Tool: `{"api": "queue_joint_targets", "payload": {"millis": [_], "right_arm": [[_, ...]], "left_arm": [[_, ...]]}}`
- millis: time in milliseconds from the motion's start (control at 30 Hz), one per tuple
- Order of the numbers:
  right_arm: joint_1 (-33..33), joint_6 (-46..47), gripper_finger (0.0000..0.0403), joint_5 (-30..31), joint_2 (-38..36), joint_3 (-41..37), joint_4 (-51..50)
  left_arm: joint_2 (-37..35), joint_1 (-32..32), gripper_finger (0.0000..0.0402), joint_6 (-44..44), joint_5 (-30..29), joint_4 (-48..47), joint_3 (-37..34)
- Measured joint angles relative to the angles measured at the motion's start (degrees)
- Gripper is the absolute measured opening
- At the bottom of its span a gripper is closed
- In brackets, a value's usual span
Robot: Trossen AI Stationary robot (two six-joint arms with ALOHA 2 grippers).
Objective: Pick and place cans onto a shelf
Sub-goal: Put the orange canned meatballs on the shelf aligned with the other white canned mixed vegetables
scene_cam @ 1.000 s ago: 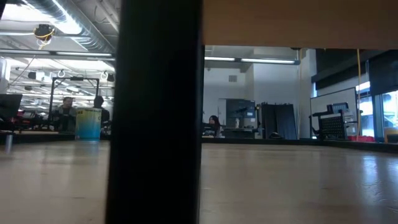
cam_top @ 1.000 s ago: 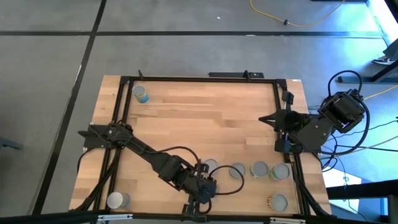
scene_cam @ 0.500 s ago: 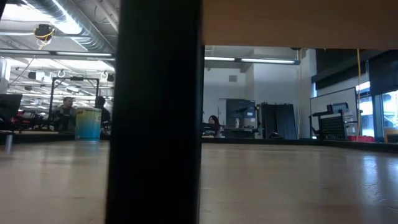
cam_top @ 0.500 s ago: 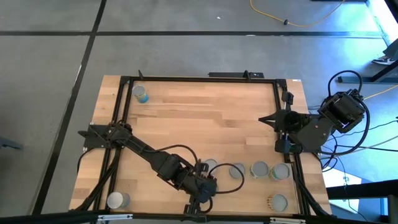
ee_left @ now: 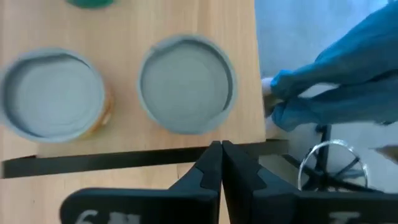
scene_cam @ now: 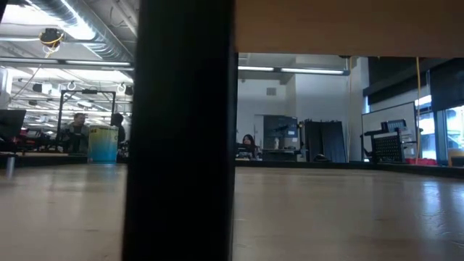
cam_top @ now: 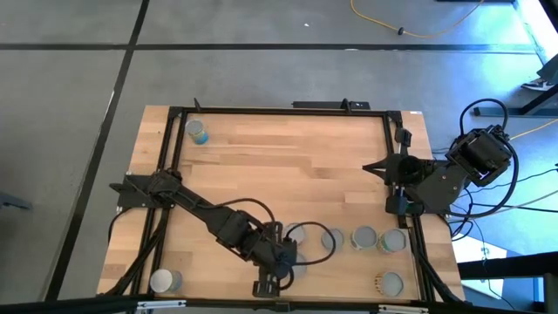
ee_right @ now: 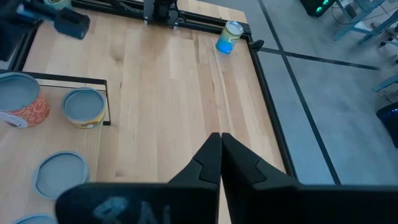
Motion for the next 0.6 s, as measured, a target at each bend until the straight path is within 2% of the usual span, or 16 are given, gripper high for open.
{"api": "queue_joint_targets", "payload": {"millis": [300,600], "right_arm": [[0.0,0.03,0.001,0.0,0.0,0.0,0.63],[0.02,0.05,0.001,0.0,0.0,0.0,0.61]], "left_arm": [[0.04,0.53,0.0001,1.53,-4.68,-2.58,-0.03],[1.02,2.51,0.0,3.39,-4.26,-3.33,0.05]]}}
